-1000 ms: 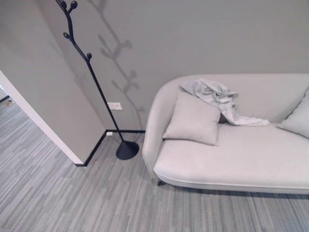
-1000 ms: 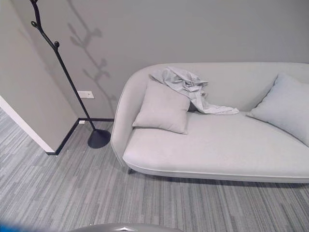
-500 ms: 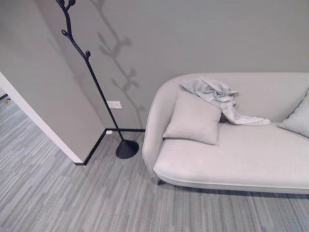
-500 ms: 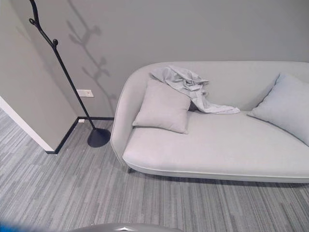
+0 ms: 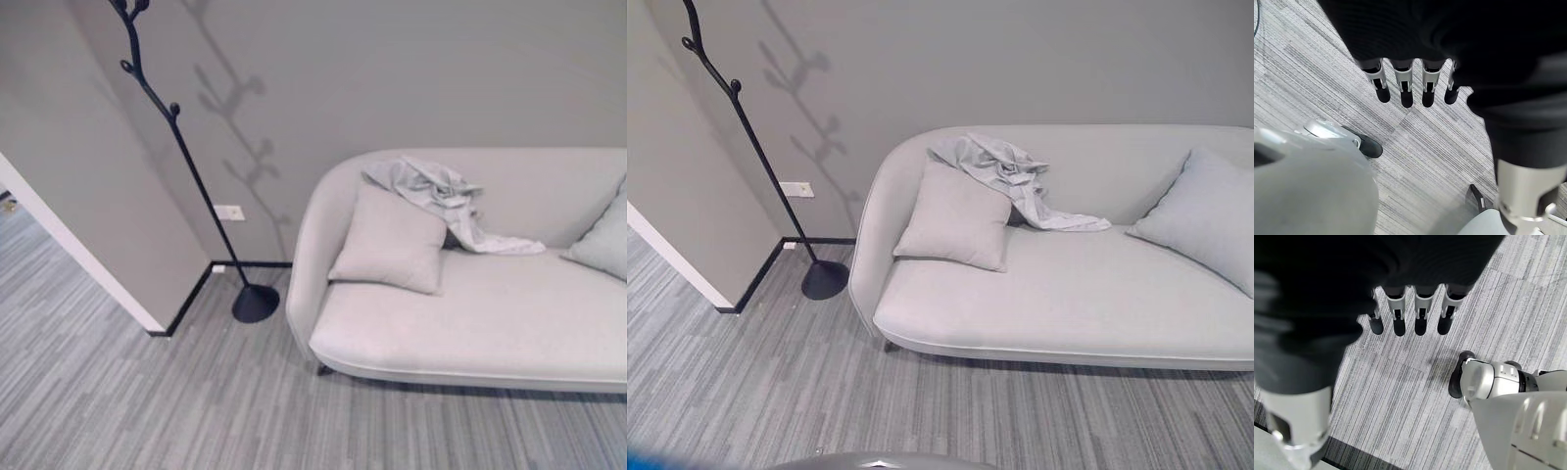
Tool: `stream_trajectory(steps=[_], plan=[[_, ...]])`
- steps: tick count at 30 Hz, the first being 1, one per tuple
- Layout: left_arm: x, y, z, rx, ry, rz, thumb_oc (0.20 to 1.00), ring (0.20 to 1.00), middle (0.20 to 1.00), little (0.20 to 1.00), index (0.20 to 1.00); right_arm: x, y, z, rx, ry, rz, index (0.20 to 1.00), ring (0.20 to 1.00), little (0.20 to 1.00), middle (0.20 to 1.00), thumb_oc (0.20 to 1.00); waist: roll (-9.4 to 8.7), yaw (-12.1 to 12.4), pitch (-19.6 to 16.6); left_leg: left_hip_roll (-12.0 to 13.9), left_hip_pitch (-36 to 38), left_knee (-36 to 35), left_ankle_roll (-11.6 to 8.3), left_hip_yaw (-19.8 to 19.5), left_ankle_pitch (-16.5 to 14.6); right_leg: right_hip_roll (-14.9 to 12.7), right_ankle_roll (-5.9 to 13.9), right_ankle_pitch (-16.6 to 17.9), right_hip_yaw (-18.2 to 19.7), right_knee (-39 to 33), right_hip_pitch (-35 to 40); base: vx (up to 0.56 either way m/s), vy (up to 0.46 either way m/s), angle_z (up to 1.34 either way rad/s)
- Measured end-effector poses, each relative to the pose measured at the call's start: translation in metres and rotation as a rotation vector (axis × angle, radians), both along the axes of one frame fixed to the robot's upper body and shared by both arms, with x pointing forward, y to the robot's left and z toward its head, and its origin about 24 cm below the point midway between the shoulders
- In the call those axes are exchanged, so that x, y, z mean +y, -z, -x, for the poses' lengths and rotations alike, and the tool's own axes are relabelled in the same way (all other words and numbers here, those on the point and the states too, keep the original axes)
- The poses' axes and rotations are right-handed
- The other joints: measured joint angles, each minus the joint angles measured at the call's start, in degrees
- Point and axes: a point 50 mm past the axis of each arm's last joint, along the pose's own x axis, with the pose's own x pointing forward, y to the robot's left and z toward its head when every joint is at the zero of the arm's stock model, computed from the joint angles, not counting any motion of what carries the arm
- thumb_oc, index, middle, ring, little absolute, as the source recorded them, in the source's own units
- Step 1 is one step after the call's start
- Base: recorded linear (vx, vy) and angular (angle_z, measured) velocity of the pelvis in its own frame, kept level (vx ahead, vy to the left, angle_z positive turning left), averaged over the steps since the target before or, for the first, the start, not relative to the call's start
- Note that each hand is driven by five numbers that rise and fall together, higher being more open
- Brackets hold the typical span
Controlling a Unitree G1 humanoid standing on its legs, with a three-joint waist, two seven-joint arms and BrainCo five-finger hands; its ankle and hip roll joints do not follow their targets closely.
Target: Hang the clothes on the sofa on the clothes rack.
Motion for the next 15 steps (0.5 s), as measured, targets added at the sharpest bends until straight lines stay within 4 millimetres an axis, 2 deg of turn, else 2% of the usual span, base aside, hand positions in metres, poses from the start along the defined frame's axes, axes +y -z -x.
stream_trajectory(steps=[2,3,4,5,6,7,8,9,10,11,12,14,15], plan=[[-0.004,-0.001,-0.012,-0.043,0.031,0.005,1.0,1.0,1.0,1.0,1.0,0.0,0.0,-0.006,-0.013,-0.004,-0.002,1.0,1.0,1.0,1.0,1.0,-0.44,0.1,0.7,0.3,-0.3,1.3,-0.79,0.0,0.0,0.4,-0.25,-0.1,0.1,0.3,-0.2,-0.13,-0.083,-0.05],[-0.002,-0.002,-0.022,-0.077,0.038,0.0,1.0,1.0,1.0,1.0,1.0,0.0,0.0,-0.015,-0.032,-0.009,0.0,1.0,1.0,1.0,1.0,1.0,-1.69,0.1,2.3,0.0,-1.6,4.3,-1.3,-0.1,0.0,0.2,-0.75,-0.2,0.8,0.6,-0.4,-0.16,-0.063,-0.14],[-0.003,-0.004,-0.035,-0.11,0.048,0.0,1.0,1.0,1.0,1.0,1.0,-0.001,0.0,-0.034,-0.078,-0.023,0.006,1.0,1.0,1.0,1.0,1.0,-3.14,0.2,4.1,-0.4,-5.0,9.8,-2.43,-0.3,0.3,0.1,-1.25,0.3,1.3,0.8,-1.1,-0.11,-0.04,-0.13],[-0.002,-0.006,-0.045,-0.135,0.062,-0.007,1.0,1.0,1.0,1.0,1.0,0.0,-0.001,-0.041,-0.093,-0.03,0.007,1.0,1.0,1.0,1.0,1.0,-3.76,0.1,5.1,-0.9,-7.7,13.8,-3.26,-0.6,0.0,-0.9,-1.82,0.8,1.7,0.8,-1.4,0.03,0.031,-0.06],[-0.002,-0.008,-0.055,-0.169,0.051,-0.007,1.0,1.0,1.0,1.0,1.0,-0.001,-0.001,-0.046,-0.105,-0.035,0.019,1.0,1.0,1.0,1.0,1.0,-4.6,0.2,6.3,-0.7,-9.5,15.8,-3.7,-1.2,-0.4,-1.2,-1.27,2.3,1.3,-0.6,-1.1,0.12,0.053,-0.04],[-0.003,-0.009,-0.058,-0.184,0.043,-0.006,1.0,1.0,1.0,1.0,1.0,-0.003,-0.002,-0.051,-0.12,-0.04,0.031,1.0,1.0,1.0,1.0,1.0,-4.62,0.2,6.5,0.5,-10.3,15.1,-3.7,-1.9,-0.4,-0.9,-0.96,3.2,1.0,-2.6,-0.1,0.17,0.093,0.06],[-0.003,-0.01,-0.06,-0.2,0.017,-0.003,1.0,1.0,1.0,1.0,1.0,-0.005,-0.002,-0.051,-0.115,-0.047,0.044,1.0,1.0,1.0,1.0,1.0,-4.39,0.2,6.5,2.4,-10.9,11.3,-3.71,-3.3,-0.3,-0.5,-0.84,3.7,0.6,-5.7,1.0,0.16,0.103,0.06],[-0.003,-0.01,-0.061,-0.209,0.003,0.002,1.0,1.0,1.0,1.0,1.0,-0.006,-0.002,-0.05,-0.111,-0.049,0.047,1.0,1.0,1.0,1.0,1.0,-4.3,0.3,6.6,3.0,-11.1,7.9,-3.57,-4.0,-0.2,-0.5,-0.82,3.8,0.5,-6.6,1.3,0.16,0.112,0.08],[-0.003,-0.01,-0.061,-0.209,0.003,0.002,1.0,1.0,1.0,1.0,1.0,-0.006,-0.002,-0.05,-0.111,-0.049,0.047,1.0,1.0,1.0,1.0,1.0,-4.3,0.3,6.6,3.0,-11.1,7.9,-3.57,-4.0,-0.2,-0.5,-0.82,3.8,0.5,-6.6,1.3,0.11,0.073,0.08],[-0.005,-0.009,-0.059,-0.203,-0.013,0.006,1.0,1.0,1.0,1.0,1.0,-0.007,-0.003,-0.053,-0.106,-0.083,0.053,1.0,1.0,1.0,1.0,1.0,-3.53,0.4,6.6,4.1,-12.3,2.4,-5.09,-6.5,2.1,-0.4,-0.56,4.6,1.3,-8.4,2.2,0.13,0.071,0.17],[-0.007,-0.009,-0.061,-0.204,-0.01,0.01,1.0,1.0,1.0,1.0,1.0,-0.009,-0.004,-0.054,-0.107,-0.092,0.056,1.0,1.0,1.0,1.0,1.0,-2.97,0.4,6.8,4.1,-13.0,-2.0,-6.11,-8.3,3.4,-0.3,-0.94,4.9,1.7,-9.0,2.3,0.15,0.077,0.14],[-0.012,-0.008,-0.06,-0.2,-0.008,0.02,1.0,1.0,1.0,1.0,1.0,-0.011,-0.005,-0.058,-0.115,-0.096,0.063,1.0,1.0,1.0,1.0,1.0,-1.54,1.1,6.9,4.5,-15.4,-3.0,-5.87,-9.7,3.9,-0.2,-1.43,5.5,2.3,-10.2,3.1,0.35,0.221,-0.07],[-0.016,-0.007,-0.061,-0.203,-0.015,0.029,1.0,1.0,1.0,1.0,1.0,-0.01,-0.005,-0.064,-0.124,-0.11,0.061,1.0,1.0,1.0,1.0,1.0,-0.65,1.9,7.1,4.5,-17.2,-3.9,-5.85,-9.6,4.0,-0.1,-0.98,5.5,4.2,-11.4,4.2,0.3,0.199,-0.42]])
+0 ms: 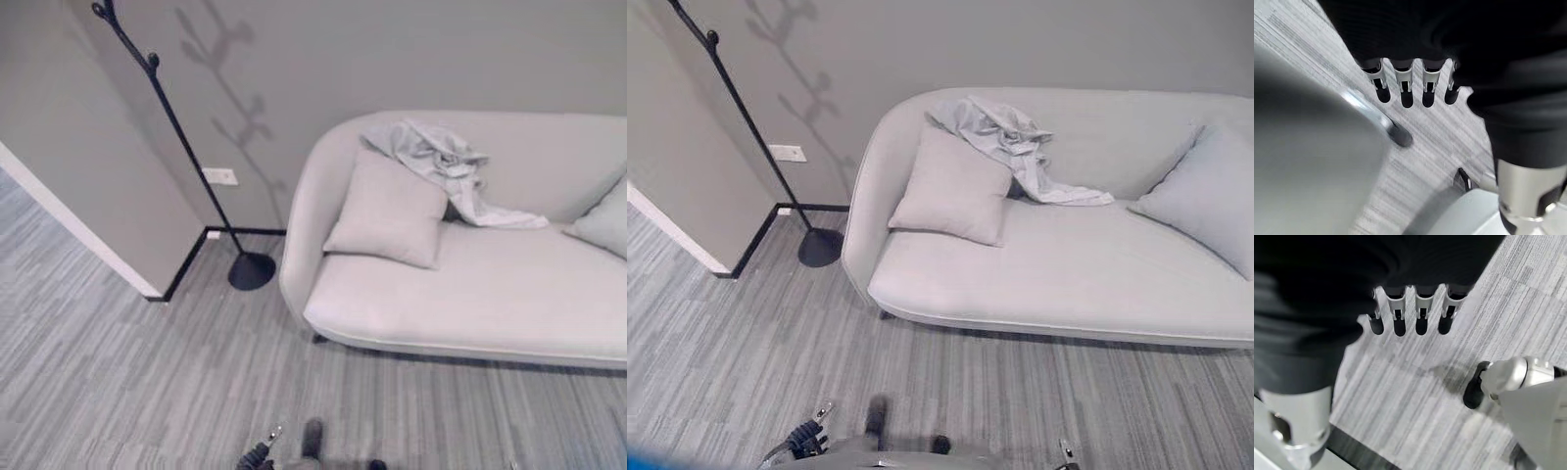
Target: Hang the clothes on the sofa on the clothes rack.
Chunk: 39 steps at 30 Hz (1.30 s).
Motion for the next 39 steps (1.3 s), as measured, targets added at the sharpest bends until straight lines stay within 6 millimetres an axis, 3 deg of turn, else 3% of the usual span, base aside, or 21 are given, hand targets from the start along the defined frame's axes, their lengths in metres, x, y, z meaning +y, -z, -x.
stream_trajectory(steps=[3,6,7,8,9,11,12,14,16,18,21,22,26,27,28,29,30,32,33,36,39], plan=[[-0.002,0.001,0.001,-0.002,-0.032,0.009,1.0,1.0,1.0,1.0,1.0,0.003,0.0,-0.008,-0.023,-0.01,-0.006,1.0,1.0,1.0,1.0,1.0,0.68,1.3,0.1,0.4,-0.8,0.3,0.81,0.6,0.6,-0.5,-0.1,0.6,3.0,-1.8,2.7,0.04,0.026,-0.6],[-0.006,0.002,0.005,0.009,-0.031,0.02,1.0,1.0,1.0,1.0,1.0,-0.003,0.0,0.007,0.016,-0.013,0.009,1.0,1.0,1.0,1.0,1.0,2.13,1.1,-0.9,0.0,-0.3,4.9,0.73,0.4,0.0,-0.4,2.75,-2.7,4.2,-1.3,5.7,0.47,0.323,-0.28],[-0.01,0.004,0.01,0.021,-0.032,0.029,1.0,1.0,1.0,1.0,1.0,-0.007,0.0,0.015,0.038,-0.021,0.019,1.0,1.0,1.0,1.0,1.0,3.45,1.1,-1.7,0.5,0.8,3.9,0.75,0.0,2.8,0.0,3.54,-4.2,4.9,-0.5,6.2,0.96,0.638,-0.45],[0.0,0.003,0.015,0.023,-0.063,0.002,1.0,1.0,1.0,1.0,1.0,0.003,0.004,0.028,0.029,0.042,-0.01,1.0,1.0,1.0,1.0,1.0,1.35,1.1,-1.8,-0.6,3.7,5.4,2.19,5.2,4.3,-3.3,3.86,-9.0,5.3,5.7,6.7,0.38,0.246,-0.78],[0.008,0.004,0.027,0.061,-0.061,-0.025,1.0,1.0,1.0,1.0,1.0,0.007,0.005,0.039,0.069,-0.019,-0.018,1.0,1.0,1.0,1.0,1.0,0.02,1.2,-3.8,-2.3,5.1,5.0,2.25,7.4,4.3,-5.3,4.72,-11.1,7.3,9.0,5.6,0.26,0.18,-0.9],[0.022,0.001,0.028,0.07,-0.003,-0.075,1.0,1.0,1.0,1.0,1.0,0.022,0.009,0.05,0.114,-0.084,-0.064,1.0,1.0,1.0,1.0,1.0,-3.32,0.3,-6.8,-5.9,6.0,4.5,4.43,9.5,2.9,-9.3,7.49,-13.5,8.6,11.0,5.4,0.21,0.163,-0.42],[0.023,-0.002,0.009,0.026,0.039,-0.091,1.0,1.0,1.0,1.0,1.0,0.029,0.01,0.048,0.108,-0.084,-0.085,1.0,1.0,1.0,1.0,1.0,-3.73,-0.4,-7.0,-7.2,6.3,4.2,5.5,9.5,2.7,-10.4,8.69,-13.4,8.6,13.4,4.3,0.26,0.213,-0.02],[0.022,-0.004,-0.002,0.001,0.074,-0.101,1.0,1.0,1.0,1.0,1.0,0.038,0.012,0.039,0.086,-0.088,-0.107,1.0,1.0,1.0,1.0,1.0,-3.76,-0.2,-7.1,-8.0,6.8,4.3,7.09,10.1,2.6,-11.4,9.97,-13.2,9.5,17.1,2.5,0.14,0.125,-0.02],[0.017,-0.003,0.0,0.01,0.087,-0.091,1.0,1.0,1.0,1.0,1.0,0.041,0.012,0.029,0.062,-0.093,-0.111,1.0,1.0,1.0,1.0,1.0,-3.68,-0.1,-7.1,-8.6,7.8,4.6,7.98,10.7,1.5,-11.6,11.53,-12.4,10.4,21.4,1.4,0.11,0.094,-0.14],[0.014,-0.001,0.008,0.036,0.084,-0.079,1.0,1.0,1.0,1.0,1.0,0.04,0.011,0.009,0.001,-0.108,-0.095,1.0,1.0,1.0,1.0,1.0,-2.9,0.3,-6.7,-8.7,9.7,4.4,9.31,11.8,-0.4,-11.0,13.05,-10.2,10.7,30.3,-2.7,0.15,0.124,-0.31],[0.014,0.001,0.015,0.059,0.076,-0.087,1.0,1.0,1.0,1.0,1.0,0.035,0.009,-0.004,-0.04,-0.11,-0.059,1.0,1.0,1.0,1.0,1.0,-1.95,0.6,-6.1,-8.5,12.6,3.0,10.06,12.2,-0.7,-11.6,12.21,-8.1,7.9,37.4,-4.5,0.17,0.095,-0.13],[0.013,0.002,0.02,0.072,0.073,-0.092,1.0,1.0,1.0,1.0,1.0,0.03,0.008,-0.005,-0.042,-0.107,-0.025,1.0,1.0,1.0,1.0,1.0,-0.97,1.1,-6.1,-8.4,14.6,2.3,11.05,13.0,-1.5,-14.8,11.72,-8.0,4.2,35.1,-4.6,0.23,-0.001,-0.21],[0.018,0.002,0.028,0.093,0.051,-0.103,1.0,1.0,1.0,1.0,1.0,0.025,0.007,-0.009,-0.069,-0.072,0.0,1.0,1.0,1.0,1.0,1.0,0.17,0.5,-6.2,-7.6,16.4,0.3,11.07,13.3,-2.1,-16.7,12.03,-7.8,2.9,25.8,-5.8,0.22,-0.039,-0.23],[0.018,0.004,0.036,0.11,0.042,-0.102,1.0,1.0,1.0,1.0,1.0,0.02,0.005,-0.014,-0.1,-0.075,0.039,1.0,1.0,1.0,1.0,1.0,1.52,-1.6,-5.9,-5.1,17.2,0.1,10.13,14.1,-2.6,-14.4,13.88,-5.0,2.9,11.2,-8.0,0.17,-0.076,-0.12],[0.02,0.003,0.037,0.111,0.042,-0.105,1.0,1.0,1.0,1.0,1.0,0.019,0.005,-0.011,-0.089,-0.084,0.05,1.0,1.0,1.0,1.0,1.0,0.96,-2.0,-6.0,-4.9,17.4,0.0,9.52,14.1,-2.9,-13.9,14.35,-2.2,2.9,7.2,-9.4,0.3,-0.159,-0.39],[0.015,0.004,0.034,0.103,0.044,-0.098,1.0,1.0,1.0,1.0,1.0,0.02,0.001,-0.024,-0.131,-0.164,0.096,1.0,1.0,1.0,1.0,1.0,1.13,-2.3,-5.6,-3.6,18.1,0.3,8.23,14.4,-4.2,-10.9,13.96,3.7,5.0,2.1,-13.5,0.3,-0.178,-0.13],[0.016,0.004,0.038,0.117,0.04,-0.099,1.0,1.0,1.0,1.0,1.0,0.022,-0.004,-0.041,-0.208,-0.211,0.126,1.0,1.0,1.0,1.0,1.0,1.22,-3.8,-5.2,-2.4,18.0,0.0,7.39,14.0,-4.6,-8.6,14.48,6.1,7.2,-2.6,-13.7,0.24,-0.183,0.03],[0.015,0.004,0.035,0.107,0.052,-0.104,1.0,1.0,1.0,1.0,1.0,0.025,-0.009,-0.052,-0.258,-0.23,0.163,1.0,1.0,1.0,1.0,1.0,-1.36,-5.0,-4.4,-2.3,20.3,0.0,5.9,11.6,-5.5,-7.7,13.45,10.3,8.0,-2.9,-14.0,0.21,-0.181,0.61],[0.009,0.005,0.036,0.106,0.053,-0.09,1.0,1.0,1.0,1.0,1.0,0.021,-0.009,-0.049,-0.241,-0.25,0.19,1.0,1.0,1.0,1.0,1.0,-1.38,-4.8,-4.5,-1.0,22.0,0.0,4.96,10.0,-6.2,-6.6,12.97,12.7,6.9,-1.2,-13.2,0.21,-0.211,0.72],[0.0,0.006,0.034,0.097,0.05,-0.07,1.0,1.0,1.0,1.0,1.0,0.013,-0.014,-0.055,-0.228,-0.369,0.26,1.0,1.0,1.0,1.0,1.0,0.92,-4.1,-4.9,4.0,22.8,0.6,4.16,6.6,-7.3,-2.0,9.73,10.5,3.7,1.7,-12.0,0.15,-0.195,0.53],[-0.002,0.005,0.026,0.075,0.025,-0.08,1.0,1.0,1.0,1.0,1.0,0.011,-0.023,-0.079,-0.253,-0.512,0.334,1.0,1.0,1.0,1.0,1.0,0.54,-3.0,-4.6,5.8,21.9,3.3,3.82,3.3,-7.0,0.3,6.89,9.0,0.7,3.1,-12.0,0.16,-0.184,0.37]])
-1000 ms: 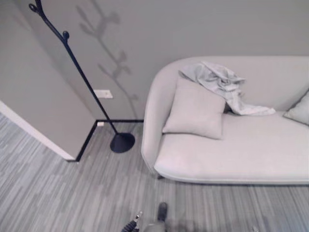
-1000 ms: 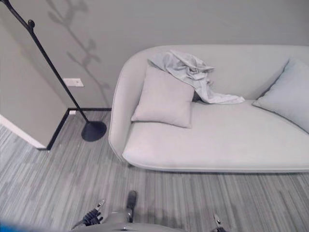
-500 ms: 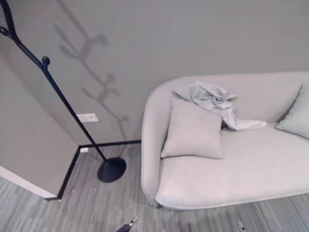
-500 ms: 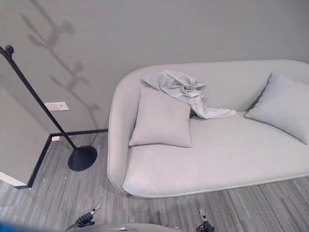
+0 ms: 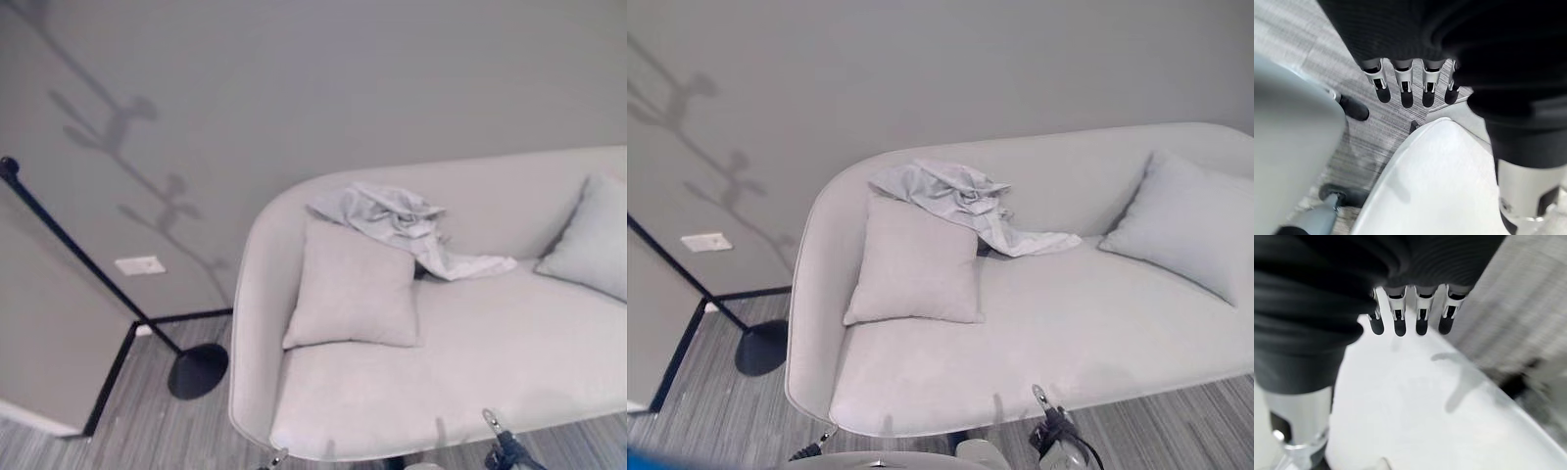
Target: Hang the clothes on the sofa on the clothes rack.
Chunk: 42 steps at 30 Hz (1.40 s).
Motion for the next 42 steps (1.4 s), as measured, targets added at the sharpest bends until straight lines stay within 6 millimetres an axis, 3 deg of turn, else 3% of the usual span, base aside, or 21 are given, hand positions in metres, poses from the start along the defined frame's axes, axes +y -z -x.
stream_trajectory(steps=[3,4,5,7,10,14,18,19,22,26,27,28,29,31,33,35,36,37,38,39,42], plan=[[-0.003,0.0,-0.003,-0.013,0.014,0.001,1.0,1.0,1.0,1.0,1.0,-0.003,-0.008,-0.008,-0.047,-0.064,0.04,1.0,1.0,1.0,1.0,1.0,-0.51,-0.1,-0.2,-0.1,-0.8,0.9,1.25,-1.7,-0.2,0.5,-0.19,-0.8,-1.8,-0.4,1.2,0.07,-0.171,0.28],[-0.008,0.0,-0.006,-0.022,0.035,0.008,1.0,1.0,1.0,1.0,1.0,-0.008,-0.011,-0.011,-0.053,-0.087,0.069,1.0,1.0,1.0,1.0,1.0,2.31,0.0,-0.5,2.5,-2.3,1.5,2.52,-2.1,-4.0,2.4,-3.76,-3.1,-2.9,9.0,-2.2,0.07,-0.151,0.32],[-0.003,-0.002,-0.008,-0.036,0.055,-0.006,1.0,1.0,1.0,1.0,1.0,-0.005,-0.008,-0.006,-0.035,-0.109,0.07,1.0,1.0,1.0,1.0,1.0,0.65,0.0,-0.7,2.0,-2.8,1.6,2.52,-2.2,-4.1,1.8,-4.55,-8.1,-2.1,18.1,-4.5,0.06,-0.123,0.69],[0.005,-0.005,-0.015,-0.057,0.071,-0.029,1.0,1.0,1.0,1.0,1.0,-0.004,-0.002,0.012,0.022,-0.098,0.063,1.0,1.0,1.0,1.0,1.0,-3.31,-0.9,-0.8,0.7,-2.8,1.5,0.91,-4.8,-4.2,0.4,-4.44,-14.8,-1.9,19.2,-4.1,0.07,-0.087,0.74],[0.0,-0.007,-0.024,-0.095,0.085,-0.021,1.0,1.0,1.0,1.0,1.0,-0.003,-0.007,0.002,-0.006,-0.179,0.105,1.0,1.0,1.0,1.0,1.0,-3.48,-0.3,0.1,-2.5,-5.3,11.1,-1.74,-4.0,0.3,0.5,-4.65,-13.6,-1.0,15.1,-1.6,0.02,-0.029,0.19],[-0.013,-0.01,-0.039,-0.15,0.106,0.005,1.0,1.0,1.0,1.0,1.0,-0.005,-0.018,-0.015,-0.06,-0.269,0.172,1.0,1.0,1.0,1.0,1.0,-2.29,0.1,0.9,-3.8,-11.2,21.4,-2.72,-6.7,-0.2,-0.5,-5.18,-11.1,-0.7,10.6,1.4,0.11,0.1,-0.08],[-0.025,-0.01,-0.046,-0.15,0.173,0.027,1.0,1.0,1.0,1.0,1.0,-0.003,-0.016,-0.011,-0.039,-0.299,0.182,1.0,1.0,1.0,1.0,1.0,-2.35,-0.6,0.7,1.0,-11.6,8.8,-2.57,-0.6,0.1,-1.8,-5.35,-11.0,-2.5,7.0,2.2,0.22,0.289,0.19],[-0.034,-0.011,-0.058,-0.154,0.254,0.025,1.0,1.0,1.0,1.0,1.0,-0.008,-0.015,-0.007,-0.017,-0.278,0.192,1.0,1.0,1.0,1.0,1.0,-2.75,-0.6,1.2,6.9,-15.4,-1.9,-5.85,-0.1,4.0,-2.7,-4.0,-10.3,-0.9,5.0,2.3,0.17,0.285,0.46],[-0.041,-0.013,-0.063,-0.169,0.289,0.034,1.0,1.0,1.0,1.0,1.0,-0.011,-0.014,-0.008,0.006,-0.274,0.215,1.0,1.0,1.0,1.0,1.0,-1.87,0.2,1.8,9.1,-19.3,-2.4,-5.66,-2.0,4.2,-4.1,-3.29,-9.7,1.8,4.6,2.6,0.24,0.429,0.11],[-0.051,-0.011,-0.057,-0.165,0.329,0.037,1.0,1.0,1.0,1.0,1.0,-0.023,-0.016,-0.004,0.027,-0.292,0.28,1.0,1.0,1.0,1.0,1.0,1.79,1.0,1.9,6.9,-17.9,4.7,-5.32,-3.7,3.9,-8.1,0.32,-10.0,7.0,4.2,3.5,0.25,0.645,-0.73],[-0.056,-0.01,-0.053,-0.157,0.327,0.053,1.0,1.0,1.0,1.0,1.0,-0.029,-0.018,-0.003,0.035,-0.307,0.305,1.0,1.0,1.0,1.0,1.0,3.55,1.3,1.8,6.6,-15.5,4.5,-4.49,-4.5,3.7,-8.9,0.72,-9.7,8.5,3.3,3.7,0.12,0.465,-1.15],[-0.066,-0.008,-0.048,-0.152,0.318,0.08,1.0,1.0,1.0,1.0,1.0,-0.037,-0.021,-0.002,0.047,-0.331,0.335,1.0,1.0,1.0,1.0,1.0,6.03,0.8,1.3,6.8,-13.9,4.1,-1.03,-4.6,1.8,-9.5,1.61,-9.7,8.9,3.1,3.6,0.14,0.684,-0.9],[-0.074,-0.008,-0.048,-0.15,0.332,0.095,1.0,1.0,1.0,1.0,1.0,-0.041,-0.021,0.003,0.064,-0.337,0.351,1.0,1.0,1.0,1.0,1.0,6.16,0.8,1.7,5.4,-13.9,5.7,-9.04,-3.3,1.2,-12.3,5.78,-10.0,10.3,3.5,3.4,0.1,0.76,-0.45],[-0.071,-0.013,-0.064,-0.18,0.378,0.067,1.0,1.0,1.0,1.0,1.0,-0.031,-0.015,0.008,0.087,-0.351,0.326,1.0,1.0,1.0,1.0,1.0,1.9,0.5,2.7,-3.9,-15.9,12.2,-6.48,-0.1,-1.6,-21.1,2.54,-7.9,12.0,0.9,3.9,0.05,0.556,-0.28],[-0.065,-0.015,-0.072,-0.178,0.418,0.031,1.0,1.0,1.0,1.0,1.0,-0.023,-0.012,0.004,0.071,-0.314,0.289,1.0,1.0,1.0,1.0,1.0,1.27,0.2,3.4,-8.1,-20.9,19.0,-2.87,2.8,-4.9,-25.0,-0.63,0.6,10.2,1.2,0.2,0.04,0.251,-0.43],[-0.044,-0.014,-0.068,-0.156,0.404,-0.021,1.0,1.0,1.0,1.0,1.0,0.008,-0.002,0.007,0.086,-0.346,0.201,1.0,1.0,1.0,1.0,1.0,-0.12,0.4,3.2,-9.7,-19.8,19.0,-1.36,6.8,-4.6,-26.6,0.09,4.5,9.5,1.5,-0.3,0.01,0.542,-0.62],[-0.03,-0.013,-0.063,-0.138,0.397,-0.05,1.0,1.0,1.0,1.0,1.0,0.021,0.001,0.006,0.078,-0.357,0.168,1.0,1.0,1.0,1.0,1.0,-1.12,0.7,2.9,-10.4,-20.0,19.7,-0.21,8.2,-5.3,-27.8,0.32,8.2,6.1,1.3,-0.4,-0.06,0.63,-0.96],[-0.01,-0.014,-0.059,-0.14,0.369,-0.092,1.0,1.0,1.0,1.0,1.0,0.034,0.002,0.003,0.056,-0.356,0.135,1.0,1.0,1.0,1.0,1.0,-1.5,1.7,3.4,-11.1,-18.6,18.0,2.5,11.7,-4.7,-28.1,2.34,11.6,-3.3,0.6,-1.0,-0.06,0.613,-1.01],[-0.002,-0.013,-0.048,-0.129,0.332,-0.102,1.0,1.0,1.0,1.0,1.0,0.036,0.001,-0.001,0.041,-0.352,0.133,1.0,1.0,1.0,1.0,1.0,-1.08,2.4,3.4,-10.7,-16.9,14.7,2.54,12.8,-3.4,-26.9,5.01,7.9,-7.4,2.0,-1.3,-0.01,0.502,-0.88],[0.004,-0.012,-0.043,-0.114,0.288,-0.107,1.0,1.0,1.0,1.0,1.0,0.027,0.001,0.001,0.055,-0.347,0.156,1.0,1.0,1.0,1.0,1.0,1.15,2.0,2.7,-10.8,-14.6,8.9,4.29,12.9,-0.9,-20.3,7.34,-0.6,-6.4,6.4,0.2,0.04,0.468,-0.46],[0.011,-0.009,-0.029,-0.089,0.212,-0.102,1.0,1.0,1.0,1.0,1.0,0.013,-0.003,0.0,0.057,-0.338,0.199,1.0,1.0,1.0,1.0,1.0,1.69,3.0,2.3,-12.2,-11.2,3.0,5.47,14.2,2.1,-13.3,7.79,-12.3,-4.0,14.0,2.7,0.06,0.233,-0.28]])
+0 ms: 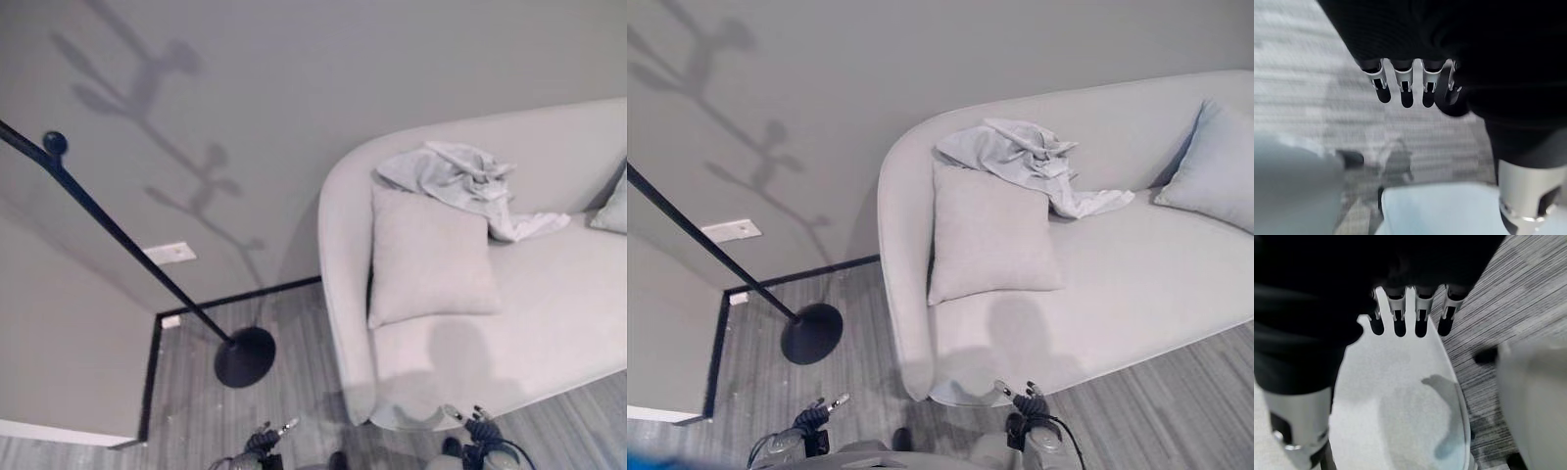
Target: Hang the clothes on the sofa on the clothes rack.
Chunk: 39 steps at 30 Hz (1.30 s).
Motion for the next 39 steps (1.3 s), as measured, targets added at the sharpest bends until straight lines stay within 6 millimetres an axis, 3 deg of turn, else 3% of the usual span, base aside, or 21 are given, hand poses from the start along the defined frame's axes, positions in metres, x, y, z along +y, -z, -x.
stream_trajectory(steps=[2,5,6,7,8,10,13,14,20,25,26,27,30,33,35,37,38,39], plan=[[0.006,0.003,0.015,0.041,-0.031,-0.008,1.0,1.0,1.0,1.0,1.0,-0.003,0.0,0.003,0.008,0.0,0.011,1.0,1.0,1.0,1.0,1.0,-0.56,-0.2,-0.8,-0.4,1.9,-2.9,-0.28,0.0,1.7,3.9,-3.02,-3.5,1.7,-1.7,3.9,0.09,0.097,-0.11],[0.012,0.003,0.024,0.062,-0.055,-0.018,1.0,1.0,1.0,1.0,1.0,0.0,0.001,0.002,0.011,-0.018,0.012,1.0,1.0,1.0,1.0,1.0,-2.8,-0.2,-1.7,-1.2,2.9,-4.8,-0.58,-0.1,2.4,5.5,-4.09,-4.3,3.4,-7.1,6.6,0.11,0.036,0.01],[0.01,0.004,0.026,0.073,-0.058,-0.014,1.0,1.0,1.0,1.0,1.0,0.002,0.002,0.004,0.021,-0.037,0.011,1.0,1.0,1.0,1.0,1.0,-3.3,-0.6,-2.0,-0.6,3.6,-5.1,-0.68,-0.8,3.1,7.8,-4.85,-4.9,5.9,-6.8,6.6,0.11,-0.011,0.19],[0.01,0.004,0.027,0.074,-0.057,-0.013,1.0,1.0,1.0,1.0,1.0,0.003,0.003,0.005,0.024,-0.042,0.009,1.0,1.0,1.0,1.0,1.0,-3.33,-0.9,-2.1,-0.2,3.5,-5.2,-1.06,-0.8,3.5,8.3,-5.16,-4.6,6.7,-6.8,6.3,0.12,-0.046,0.27],[0.005,0.005,0.026,0.071,-0.044,0.001,1.0,1.0,1.0,1.0,1.0,0.003,0.003,0.005,0.025,-0.045,0.01,1.0,1.0,1.0,1.0,1.0,-3.7,-1.5,-2.7,0.2,3.4,-5.2,-1.43,-1.9,3.8,9.4,-6.74,-3.5,6.1,-6.0,5.8,0.16,-0.069,0.3],[0.0,0.005,0.021,0.057,-0.017,0.009,1.0,1.0,1.0,1.0,1.0,0.006,0.004,0.009,0.035,-0.074,0.013,1.0,1.0,1.0,1.0,1.0,-4.04,-2.8,-2.4,1.0,3.4,-4.7,-2.87,-4.3,4.0,11.4,-9.01,-4.8,7.9,-2.5,4.2,0.14,-0.115,0.51],[-0.003,0.004,0.019,0.034,-0.026,0.023,1.0,1.0,1.0,1.0,1.0,0.005,0.0,0.005,0.003,-0.084,0.018,1.0,1.0,1.0,1.0,1.0,-3.66,-2.7,-2.4,2.1,3.2,-4.1,-3.94,-4.9,4.7,12.3,-10.45,-4.7,6.8,-2.5,4.2,0.02,-0.09,0.19],[-0.006,0.004,0.016,0.024,-0.032,0.03,1.0,1.0,1.0,1.0,1.0,0.004,-0.004,-0.003,-0.029,-0.098,0.026,1.0,1.0,1.0,1.0,1.0,-3.33,-2.0,-1.3,2.7,2.3,-1.9,-4.95,-4.9,4.7,13.0,-11.38,-5.0,6.6,-1.0,3.5,-0.04,-0.069,0.02],[-0.004,0.001,0.006,-0.021,-0.08,0.041,1.0,1.0,1.0,1.0,1.0,-0.004,-0.027,-0.031,-0.156,-0.163,0.081,1.0,1.0,1.0,1.0,1.0,-4.43,-1.3,0.4,2.7,-5.4,10.1,-5.71,-7.4,5.2,12.2,-14.36,-4.0,6.6,-2.3,4.6,0.05,-0.014,0.03],[-0.005,-0.002,-0.001,-0.051,-0.078,0.047,1.0,1.0,1.0,1.0,1.0,-0.008,-0.048,-0.053,-0.267,-0.205,0.123,1.0,1.0,1.0,1.0,1.0,-4.66,-0.1,0.6,4.3,-6.0,3.3,-5.98,-10.6,5.4,12.7,-14.54,-1.4,6.9,-7.3,8.0,0.14,0.038,0.0],[-0.007,-0.002,-0.005,-0.06,-0.066,0.051,1.0,1.0,1.0,1.0,1.0,-0.009,-0.058,-0.062,-0.29,-0.286,0.197,1.0,1.0,1.0,1.0,1.0,-4.34,0.6,0.6,4.1,-6.9,-1.5,-6.0,-14.4,5.5,13.0,-14.38,0.1,7.0,-11.0,9.4,0.2,0.096,-0.08],[-0.007,-0.003,-0.008,-0.066,-0.063,0.051,1.0,1.0,1.0,1.0,1.0,-0.01,-0.065,-0.067,-0.318,-0.315,0.23,1.0,1.0,1.0,1.0,1.0,-4.46,1.1,0.8,3.9,-7.4,-3.9,-5.96,-15.4,5.5,13.0,-15.06,1.0,7.4,-12.0,10.2,0.21,0.122,-0.1],[-0.01,-0.003,-0.009,-0.066,-0.049,0.054,1.0,1.0,1.0,1.0,1.0,-0.008,-0.084,-0.091,-0.385,-0.403,0.336,1.0,1.0,1.0,1.0,1.0,-3.62,1.9,1.6,2.9,-10.7,-6.4,-5.76,-18.9,5.7,12.9,-13.9,0.8,10.0,-16.3,14.5,0.16,0.118,-0.34],[-0.012,-0.003,-0.011,-0.071,-0.047,0.059,1.0,1.0,1.0,1.0,1.0,-0.006,-0.09,-0.097,-0.413,-0.42,0.378,1.0,1.0,1.0,1.0,1.0,-2.89,2.3,1.7,2.9,-13.4,-3.3,-5.86,-16.9,5.6,12.1,-14.32,0.0,11.4,-18.2,18.4,0.21,0.189,-0.51],[-0.01,-0.002,-0.007,-0.062,-0.074,0.055,1.0,1.0,1.0,1.0,1.0,-0.004,-0.094,-0.097,-0.429,-0.442,0.416,1.0,1.0,1.0,1.0,1.0,-3.07,2.4,1.3,3.7,-13.1,0.1,-5.18,-14.0,5.9,10.1,-13.06,-1.9,14.0,-20.2,21.2,0.33,0.263,-0.6],[-0.012,0.0,-0.002,-0.044,-0.074,0.053,1.0,1.0,1.0,1.0,1.0,-0.005,-0.097,-0.097,-0.435,-0.461,0.442,1.0,1.0,1.0,1.0,1.0,-1.55,2.2,0.2,4.1,-11.3,-0.1,-5.86,-13.6,4.5,9.9,-11.4,-3.0,14.8,-20.4,22.6,0.23,0.18,-0.36],[-0.012,0.0,0.0,-0.027,-0.04,0.035,1.0,1.0,1.0,1.0,1.0,-0.004,-0.092,-0.091,-0.4,-0.505,0.479,1.0,1.0,1.0,1.0,1.0,-2.71,1.8,-0.1,2.5,-8.0,-2.2,-4.38,-11.1,13.5,7.1,-7.75,-6.4,14.4,-17.3,23.6,0.2,0.173,-0.21],[-0.009,0.0,-0.001,-0.027,-0.032,0.018,1.0,1.0,1.0,1.0,1.0,0.0,-0.088,-0.088,-0.381,-0.529,0.494,1.0,1.0,1.0,1.0,1.0,-4.18,1.9,-1.0,0.6,-7.0,-3.2,-3.86,-10.4,12.7,5.3,-6.83,-6.9,13.6,-16.1,23.4,0.26,0.261,-0.28]])
